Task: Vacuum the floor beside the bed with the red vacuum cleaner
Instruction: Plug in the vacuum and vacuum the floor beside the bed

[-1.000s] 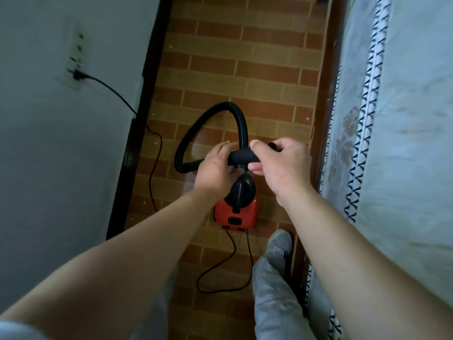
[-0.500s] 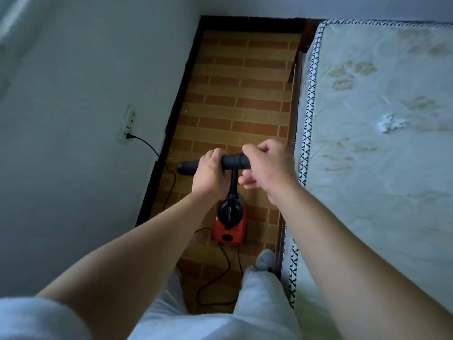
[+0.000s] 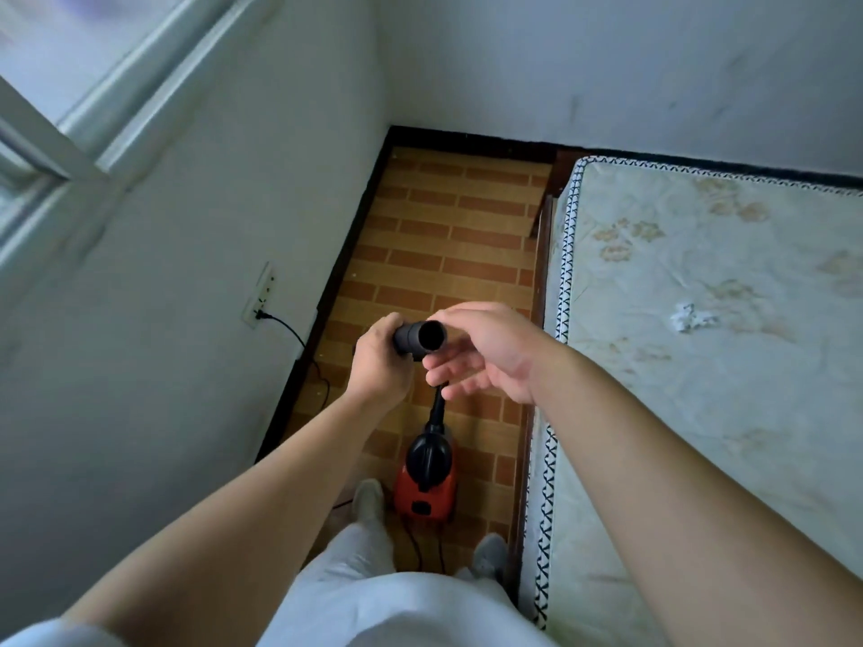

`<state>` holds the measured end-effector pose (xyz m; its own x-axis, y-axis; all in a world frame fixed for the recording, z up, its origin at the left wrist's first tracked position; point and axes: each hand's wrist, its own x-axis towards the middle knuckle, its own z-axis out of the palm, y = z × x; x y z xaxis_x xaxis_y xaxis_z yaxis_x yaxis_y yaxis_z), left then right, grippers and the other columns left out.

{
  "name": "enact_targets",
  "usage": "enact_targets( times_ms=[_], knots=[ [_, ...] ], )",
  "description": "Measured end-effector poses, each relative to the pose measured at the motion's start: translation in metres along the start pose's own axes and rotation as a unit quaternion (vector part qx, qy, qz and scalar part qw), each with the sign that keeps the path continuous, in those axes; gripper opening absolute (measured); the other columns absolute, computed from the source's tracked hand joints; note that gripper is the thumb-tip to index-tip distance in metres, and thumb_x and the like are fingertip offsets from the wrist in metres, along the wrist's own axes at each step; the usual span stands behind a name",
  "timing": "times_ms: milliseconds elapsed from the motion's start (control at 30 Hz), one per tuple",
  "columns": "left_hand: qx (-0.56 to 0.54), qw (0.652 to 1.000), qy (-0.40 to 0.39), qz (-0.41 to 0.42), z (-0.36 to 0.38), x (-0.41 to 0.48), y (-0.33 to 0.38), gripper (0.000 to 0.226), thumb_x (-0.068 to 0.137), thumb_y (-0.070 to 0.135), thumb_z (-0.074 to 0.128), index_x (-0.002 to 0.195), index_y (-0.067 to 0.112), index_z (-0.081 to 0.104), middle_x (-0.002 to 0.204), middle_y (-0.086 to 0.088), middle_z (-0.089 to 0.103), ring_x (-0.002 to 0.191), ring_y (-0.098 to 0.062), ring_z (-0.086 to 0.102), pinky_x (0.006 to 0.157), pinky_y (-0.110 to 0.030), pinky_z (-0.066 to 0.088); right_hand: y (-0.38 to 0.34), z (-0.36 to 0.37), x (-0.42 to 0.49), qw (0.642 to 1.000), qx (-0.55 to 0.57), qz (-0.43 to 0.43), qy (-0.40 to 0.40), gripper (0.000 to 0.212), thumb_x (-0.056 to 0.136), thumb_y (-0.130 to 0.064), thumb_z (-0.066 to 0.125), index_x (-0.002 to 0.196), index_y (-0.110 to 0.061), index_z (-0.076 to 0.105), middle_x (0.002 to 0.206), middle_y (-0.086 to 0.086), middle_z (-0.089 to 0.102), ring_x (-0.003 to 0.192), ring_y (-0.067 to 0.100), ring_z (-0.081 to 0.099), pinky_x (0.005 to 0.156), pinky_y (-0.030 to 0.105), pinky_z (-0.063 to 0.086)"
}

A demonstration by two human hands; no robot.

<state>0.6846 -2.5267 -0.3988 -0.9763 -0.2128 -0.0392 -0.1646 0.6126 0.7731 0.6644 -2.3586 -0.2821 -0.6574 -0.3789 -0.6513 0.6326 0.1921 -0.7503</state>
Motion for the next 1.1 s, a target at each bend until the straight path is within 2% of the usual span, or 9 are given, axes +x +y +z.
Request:
enact_targets(
  times_ms=[67,133,233,300,400,467,733,933,1100],
  knots=[
    [-0.046,0.999,-0.001,0.0,-0.022,0.01,0.003,0.034,0.079,-0.002,0.072,0.081,0.03,0.06,0.08,0.013,0.063,0.075,-0.005,0.058,0.063,-0.007,0.039,-0.008,0.011,0.008,0.999,-0.003,-0.024,0.039,0.022,0.101,-0.024,0.053,0.117,-0.013,0.064,0.091,0.021,0.074,0.076,0.031,0.073,0.065,0.04,0.059],
    [-0.099,0.995,0.008,-0.012,-0.046,0.022,0.001,0.024,0.079,0.004,0.078,0.084,0.023,0.064,0.08,0.013,0.065,0.077,-0.006,0.061,0.066,-0.007,0.041,-0.017,0.023,0.016,0.995,-0.016,-0.036,0.092,0.018,0.102,-0.019,0.053,0.114,-0.012,0.064,0.091,0.019,0.073,0.074,0.028,0.072,0.067,0.041,0.06],
    [-0.202,0.978,0.038,-0.025,-0.083,0.044,-0.01,0.018,0.082,0.015,0.08,0.088,0.028,0.069,0.087,0.011,0.072,0.089,-0.01,0.069,0.082,-0.029,0.054,-0.029,0.045,0.031,0.987,-0.068,-0.032,0.141,0.013,0.101,-0.017,0.053,0.109,-0.013,0.063,0.096,0.016,0.073,0.077,0.024,0.072,0.072,0.041,0.061],
    [-0.25,0.966,0.055,-0.034,-0.108,0.058,-0.014,0.018,0.084,0.017,0.08,0.088,0.032,0.069,0.094,0.01,0.073,0.095,-0.009,0.07,0.089,-0.033,0.056,-0.037,0.059,0.043,0.981,-0.107,-0.028,0.158,0.012,0.101,-0.017,0.054,0.105,-0.015,0.064,0.097,0.012,0.073,0.083,0.023,0.073,0.072,0.039,0.061],
    [-0.312,0.947,0.074,-0.033,-0.143,0.078,-0.011,0.021,0.087,0.007,0.077,0.085,0.026,0.067,0.097,0.007,0.074,0.094,-0.002,0.07,0.084,-0.019,0.052,-0.05,0.074,0.062,0.972,-0.151,-0.033,0.176,0.01,0.099,-0.016,0.056,0.104,-0.018,0.064,0.1,0.007,0.071,0.09,0.021,0.072,0.074,0.036,0.063],
    [-0.344,0.935,0.087,-0.027,-0.163,0.088,-0.005,0.027,0.088,0.002,0.074,0.082,0.025,0.064,0.1,0.002,0.075,0.098,-0.007,0.071,0.082,-0.017,0.052,-0.058,0.082,0.072,0.968,-0.172,-0.033,0.181,0.011,0.098,-0.016,0.058,0.106,-0.02,0.063,0.103,0.005,0.07,0.092,0.019,0.071,0.077,0.037,0.063],
    [-0.395,0.908,0.137,0.009,-0.204,0.114,0.024,0.01,0.09,0.003,0.072,0.093,0.01,0.067,0.106,-0.005,0.075,0.103,-0.014,0.07,0.089,-0.023,0.053,-0.1,0.099,0.116,0.952,-0.238,-0.066,0.183,0.026,0.09,-0.021,0.067,0.115,-0.03,0.062,0.106,-0.001,0.067,0.095,0.02,0.066,0.083,0.045,0.061],
    [-0.438,0.883,0.17,-0.001,-0.212,0.122,0.049,0.012,0.091,0.009,0.071,0.102,0.009,0.067,0.107,-0.002,0.075,0.108,-0.018,0.069,0.104,-0.048,0.051,-0.126,0.084,0.131,0.94,-0.282,-0.102,0.164,0.038,0.092,-0.023,0.068,0.127,-0.029,0.056,0.107,-0.005,0.064,0.093,0.014,0.065,0.084,0.037,0.057],
    [-0.498,0.849,0.18,0.012,-0.219,0.128,0.075,0.024,0.095,0.008,0.068,0.117,0.006,0.059,0.107,-0.007,0.073,0.112,-0.024,0.069,0.104,-0.051,0.052,-0.149,0.07,0.134,0.897,-0.369,-0.161,0.184,0.064,0.089,-0.026,0.073,0.145,-0.031,0.041,0.143,-0.003,0.046,0.122,0.02,0.054,0.085,0.03,0.049]
  ],
)
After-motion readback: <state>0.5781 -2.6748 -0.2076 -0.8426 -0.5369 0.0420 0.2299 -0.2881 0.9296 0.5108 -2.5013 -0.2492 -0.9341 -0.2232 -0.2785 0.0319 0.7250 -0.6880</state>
